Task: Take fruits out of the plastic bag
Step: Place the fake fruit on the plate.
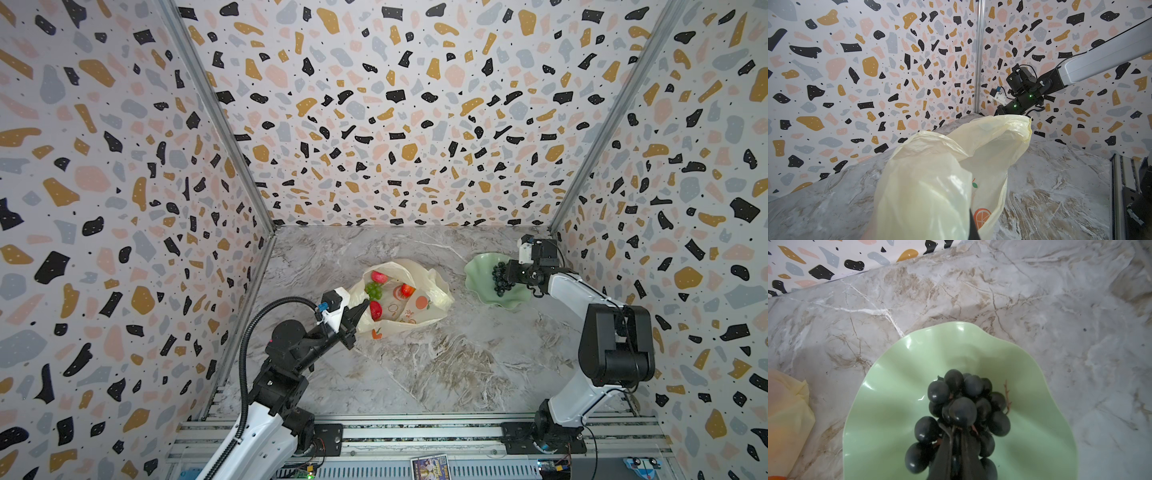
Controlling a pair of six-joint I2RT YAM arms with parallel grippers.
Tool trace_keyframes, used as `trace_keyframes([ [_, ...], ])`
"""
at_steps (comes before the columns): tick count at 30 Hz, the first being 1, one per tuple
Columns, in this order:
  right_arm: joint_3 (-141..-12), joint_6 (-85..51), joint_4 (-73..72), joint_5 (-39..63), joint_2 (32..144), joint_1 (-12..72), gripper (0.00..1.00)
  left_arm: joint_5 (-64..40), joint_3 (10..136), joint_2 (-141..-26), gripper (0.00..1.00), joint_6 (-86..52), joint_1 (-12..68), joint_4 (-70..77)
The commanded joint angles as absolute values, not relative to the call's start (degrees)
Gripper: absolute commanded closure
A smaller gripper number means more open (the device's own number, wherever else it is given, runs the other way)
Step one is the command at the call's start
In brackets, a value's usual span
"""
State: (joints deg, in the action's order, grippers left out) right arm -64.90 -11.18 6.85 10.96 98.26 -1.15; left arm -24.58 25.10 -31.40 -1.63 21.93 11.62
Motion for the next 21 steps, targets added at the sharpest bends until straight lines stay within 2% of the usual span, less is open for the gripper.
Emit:
trace_keyframes([
  [1, -67.6, -10.7, 8.2, 11.5, 99.4, -0.7, 0.84, -24.9, 26.6, -30.9, 1.00, -0.4, 22.1, 12.5],
  [8, -68.7, -10.8, 9.1, 14.1, 100.3, -0.6, 0.59, -24.0, 26.3, -30.2, 1.00, -0.3, 22.1, 12.7],
  [21, -69.4, -11.5, 10.7, 16.8, 96.4, -0.6, 0.33, -24.9, 26.3, -30.0, 1.00, -0.6, 22.1, 12.7],
])
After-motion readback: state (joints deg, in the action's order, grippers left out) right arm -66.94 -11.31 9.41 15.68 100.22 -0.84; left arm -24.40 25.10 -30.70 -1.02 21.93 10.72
